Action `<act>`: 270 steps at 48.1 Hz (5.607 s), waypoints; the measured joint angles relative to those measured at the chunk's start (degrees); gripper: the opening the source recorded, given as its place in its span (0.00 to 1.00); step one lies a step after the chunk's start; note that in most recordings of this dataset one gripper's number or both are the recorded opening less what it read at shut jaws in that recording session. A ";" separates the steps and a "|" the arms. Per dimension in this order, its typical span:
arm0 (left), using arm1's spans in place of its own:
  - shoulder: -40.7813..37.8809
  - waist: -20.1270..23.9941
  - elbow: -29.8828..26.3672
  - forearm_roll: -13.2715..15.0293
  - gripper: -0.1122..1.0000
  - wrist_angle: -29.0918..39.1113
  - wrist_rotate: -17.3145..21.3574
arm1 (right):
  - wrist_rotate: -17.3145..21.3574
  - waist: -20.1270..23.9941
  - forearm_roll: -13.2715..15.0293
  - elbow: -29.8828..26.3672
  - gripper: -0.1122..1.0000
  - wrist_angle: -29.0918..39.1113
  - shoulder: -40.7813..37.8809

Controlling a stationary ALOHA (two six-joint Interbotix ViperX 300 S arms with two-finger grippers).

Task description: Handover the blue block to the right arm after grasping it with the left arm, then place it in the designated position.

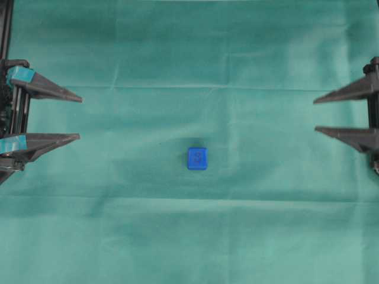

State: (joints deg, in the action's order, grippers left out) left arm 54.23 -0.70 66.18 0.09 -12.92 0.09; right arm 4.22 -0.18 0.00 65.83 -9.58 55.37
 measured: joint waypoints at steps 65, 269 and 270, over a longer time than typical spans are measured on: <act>-35.07 0.09 -26.63 -0.09 1.00 -1.85 0.26 | 0.00 -0.44 0.26 0.00 0.94 0.35 -0.09; -65.13 0.00 -38.14 -0.09 1.00 23.82 -1.14 | -0.09 -0.62 0.26 0.00 0.94 1.32 -2.46; -65.39 0.00 -38.14 -0.09 1.00 23.64 -1.14 | -0.09 -0.53 0.26 0.00 0.94 1.23 -2.55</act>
State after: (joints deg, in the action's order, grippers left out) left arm -11.16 -0.70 28.04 0.00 10.72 -1.05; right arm 4.13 -0.70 0.26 65.83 -8.35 52.82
